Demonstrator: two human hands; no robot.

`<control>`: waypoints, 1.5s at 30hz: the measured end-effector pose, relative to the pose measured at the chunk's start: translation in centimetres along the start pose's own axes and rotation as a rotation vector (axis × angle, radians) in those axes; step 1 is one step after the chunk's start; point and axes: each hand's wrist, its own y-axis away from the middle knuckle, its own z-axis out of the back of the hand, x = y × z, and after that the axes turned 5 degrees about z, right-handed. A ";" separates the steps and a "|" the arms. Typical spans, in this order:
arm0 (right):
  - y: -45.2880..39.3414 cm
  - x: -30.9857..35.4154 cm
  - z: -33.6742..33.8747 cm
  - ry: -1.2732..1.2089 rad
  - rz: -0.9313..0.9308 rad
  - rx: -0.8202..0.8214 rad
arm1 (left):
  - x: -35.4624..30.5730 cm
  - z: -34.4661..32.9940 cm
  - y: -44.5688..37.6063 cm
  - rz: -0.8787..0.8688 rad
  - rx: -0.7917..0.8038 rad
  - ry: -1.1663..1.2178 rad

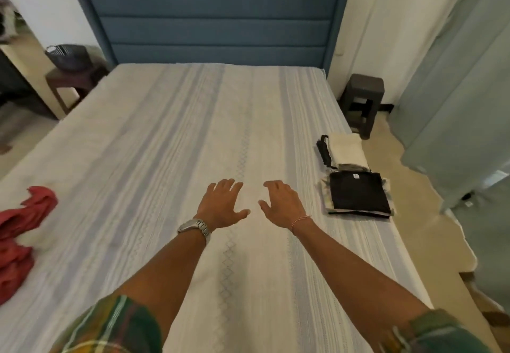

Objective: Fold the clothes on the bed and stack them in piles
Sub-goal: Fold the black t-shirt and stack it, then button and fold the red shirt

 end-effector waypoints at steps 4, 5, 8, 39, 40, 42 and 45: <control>-1.1 4.3 0.8 0.016 0.029 0.037 | 3.6 2.7 2.1 0.027 -0.025 -0.005; -1.3 5.2 0.9 0.021 0.046 0.042 | 4.3 3.1 2.5 0.035 -0.044 -0.018; -1.9 7.3 1.1 0.036 0.088 0.058 | 5.9 4.3 3.7 0.064 -0.067 -0.025; -18.8 51.1 -25.6 -0.101 0.502 0.432 | 52.4 -3.6 27.8 0.698 0.190 0.109; -19.4 52.6 -27.5 -0.112 0.501 0.463 | 54.3 -4.4 28.3 0.722 0.211 0.126; -20.7 55.6 -31.4 -0.126 0.511 0.525 | 57.7 -6.1 28.8 0.775 0.225 0.175; -22.4 58.8 -36.7 -0.149 0.520 0.597 | 61.7 -8.8 29.0 0.812 0.237 0.237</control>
